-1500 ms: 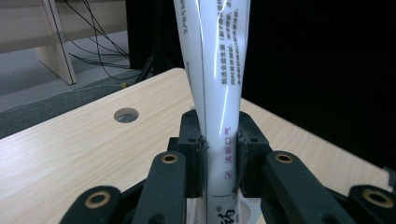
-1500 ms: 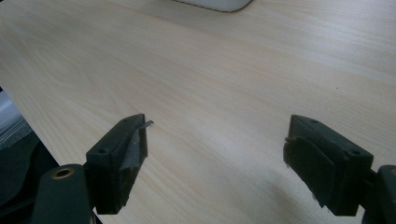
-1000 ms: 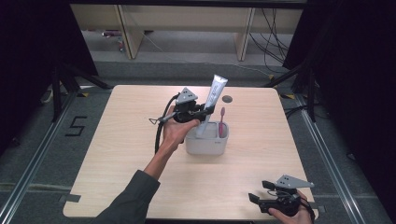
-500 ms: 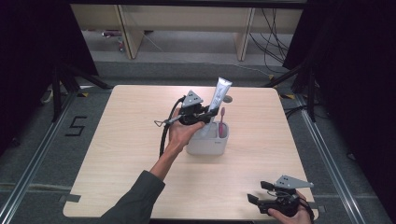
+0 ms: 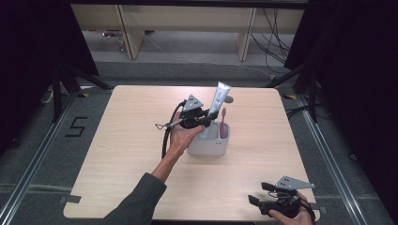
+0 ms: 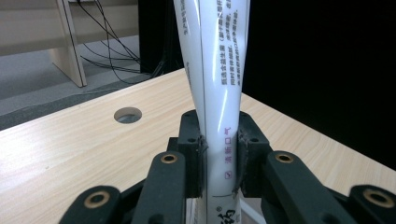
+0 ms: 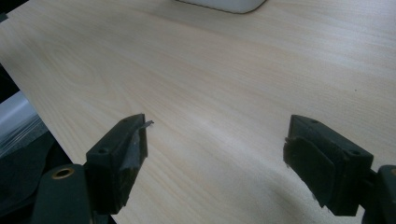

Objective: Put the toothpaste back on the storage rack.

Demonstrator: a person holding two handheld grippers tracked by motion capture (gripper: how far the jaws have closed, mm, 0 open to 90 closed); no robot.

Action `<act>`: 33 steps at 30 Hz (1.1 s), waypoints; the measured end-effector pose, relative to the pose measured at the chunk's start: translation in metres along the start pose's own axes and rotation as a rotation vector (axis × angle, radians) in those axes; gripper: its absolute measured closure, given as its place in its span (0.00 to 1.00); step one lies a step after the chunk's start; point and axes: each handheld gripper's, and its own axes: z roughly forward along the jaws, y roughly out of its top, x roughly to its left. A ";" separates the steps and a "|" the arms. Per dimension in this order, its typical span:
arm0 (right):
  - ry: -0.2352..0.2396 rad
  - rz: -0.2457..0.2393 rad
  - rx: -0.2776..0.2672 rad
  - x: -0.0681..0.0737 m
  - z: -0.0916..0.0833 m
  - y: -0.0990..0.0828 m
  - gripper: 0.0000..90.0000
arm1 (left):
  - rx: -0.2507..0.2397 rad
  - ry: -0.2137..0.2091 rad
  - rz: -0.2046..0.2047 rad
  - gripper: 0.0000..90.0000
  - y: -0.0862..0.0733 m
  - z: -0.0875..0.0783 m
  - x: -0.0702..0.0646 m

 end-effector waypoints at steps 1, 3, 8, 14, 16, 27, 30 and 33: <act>-0.006 -0.005 -0.001 0.000 0.000 0.000 0.24 | 0.004 0.002 0.001 0.84 -0.001 0.000 0.000; 0.003 0.035 0.010 0.002 0.000 -0.001 0.24 | 0.005 0.000 -0.007 0.84 -0.003 0.001 0.001; 0.002 0.020 -0.013 0.002 0.001 -0.001 0.24 | 0.013 0.002 -0.002 0.83 -0.009 0.003 0.001; -0.007 0.016 0.006 0.001 0.000 0.000 0.24 | 0.029 0.009 0.018 0.83 -0.012 0.003 0.001; -0.004 0.037 0.013 0.003 -0.001 0.000 0.24 | 0.033 0.010 0.019 0.83 -0.015 0.004 0.002; -0.013 0.005 -0.007 -0.001 -0.001 0.000 0.24 | 0.095 0.040 0.053 0.83 -0.019 0.005 -0.001; -0.015 0.003 -0.003 -0.001 -0.002 0.000 0.24 | 0.092 0.042 0.072 0.83 -0.020 0.005 -0.001; -0.012 0.006 -0.007 -0.001 -0.001 -0.001 0.24 | 0.116 0.050 0.087 0.83 -0.021 0.005 -0.002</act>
